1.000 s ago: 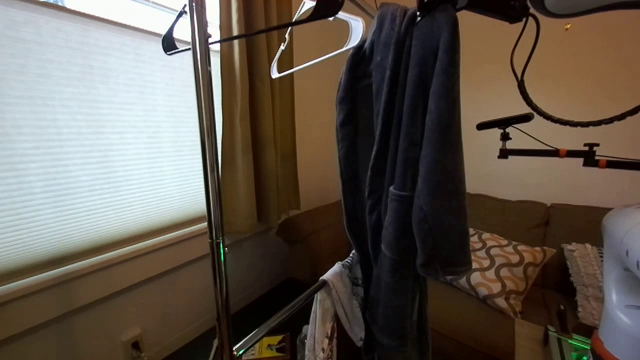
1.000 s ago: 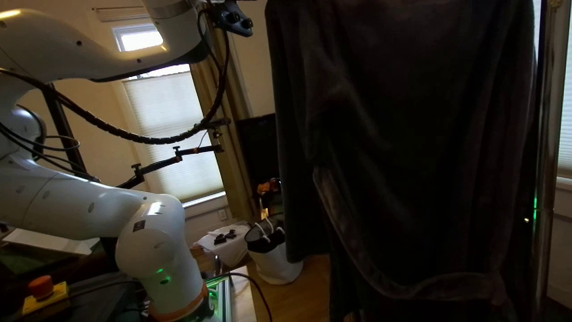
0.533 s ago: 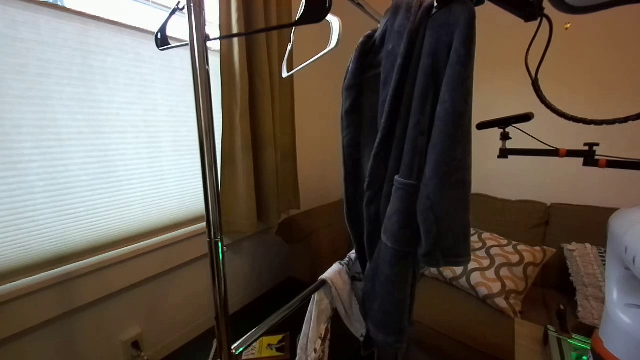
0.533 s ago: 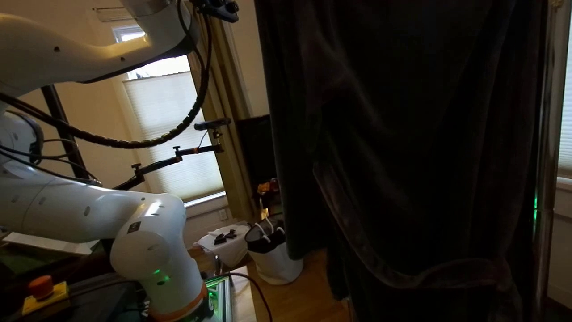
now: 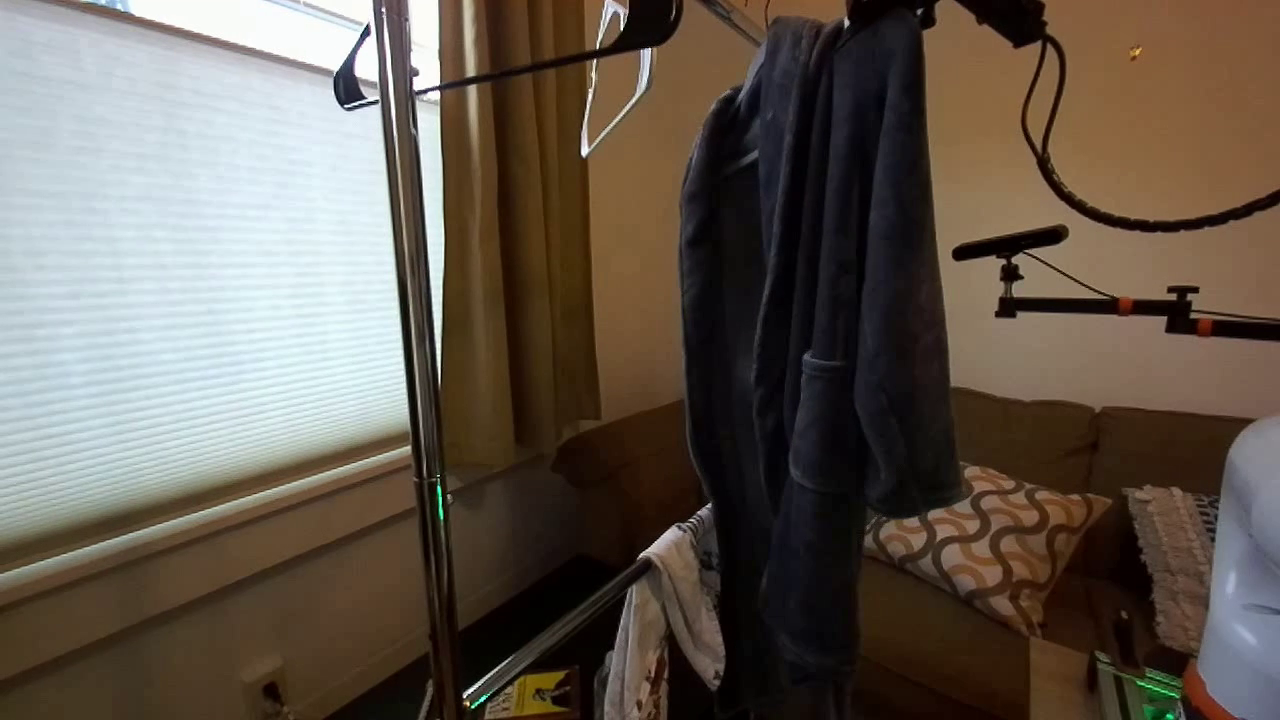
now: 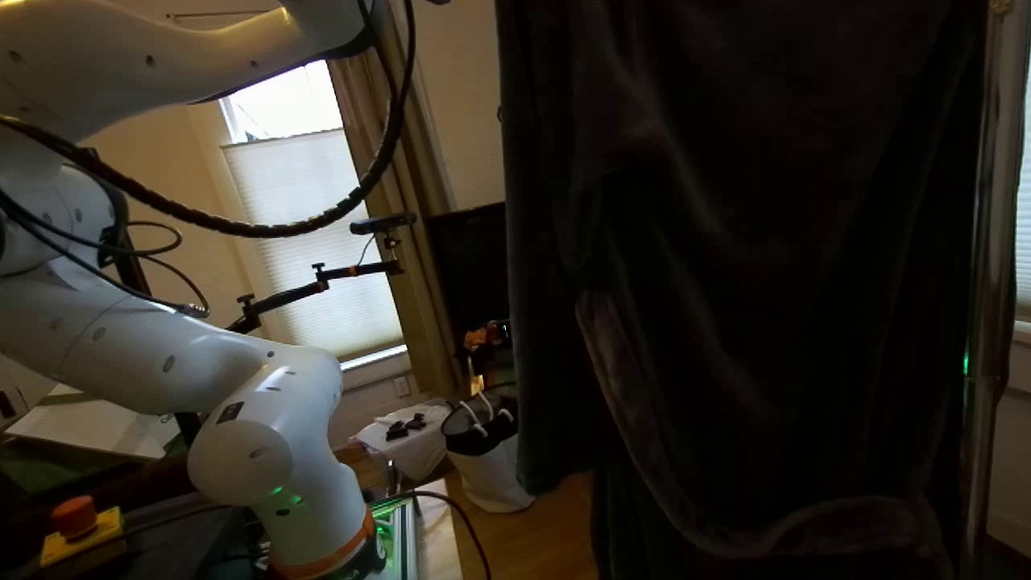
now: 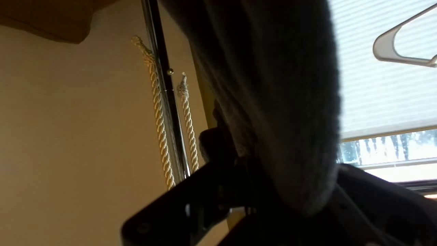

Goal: Pick up the gray robe with the coat hanger and hang it on the top rail

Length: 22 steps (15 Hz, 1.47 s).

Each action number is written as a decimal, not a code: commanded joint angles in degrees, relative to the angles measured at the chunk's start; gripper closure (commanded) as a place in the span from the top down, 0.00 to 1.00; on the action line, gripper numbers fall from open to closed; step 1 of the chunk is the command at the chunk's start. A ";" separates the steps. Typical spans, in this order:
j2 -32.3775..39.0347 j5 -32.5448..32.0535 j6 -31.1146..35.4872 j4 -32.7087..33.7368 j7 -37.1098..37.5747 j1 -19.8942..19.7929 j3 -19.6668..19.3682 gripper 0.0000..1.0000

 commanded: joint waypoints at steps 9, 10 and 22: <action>9.09 7.29 -11.53 11.77 -7.67 -7.51 7.09 0.61; 6.57 5.40 -9.11 7.73 -8.07 -7.93 8.84 0.69; -14.21 -0.05 -20.98 -14.52 -17.74 -3.20 18.19 0.99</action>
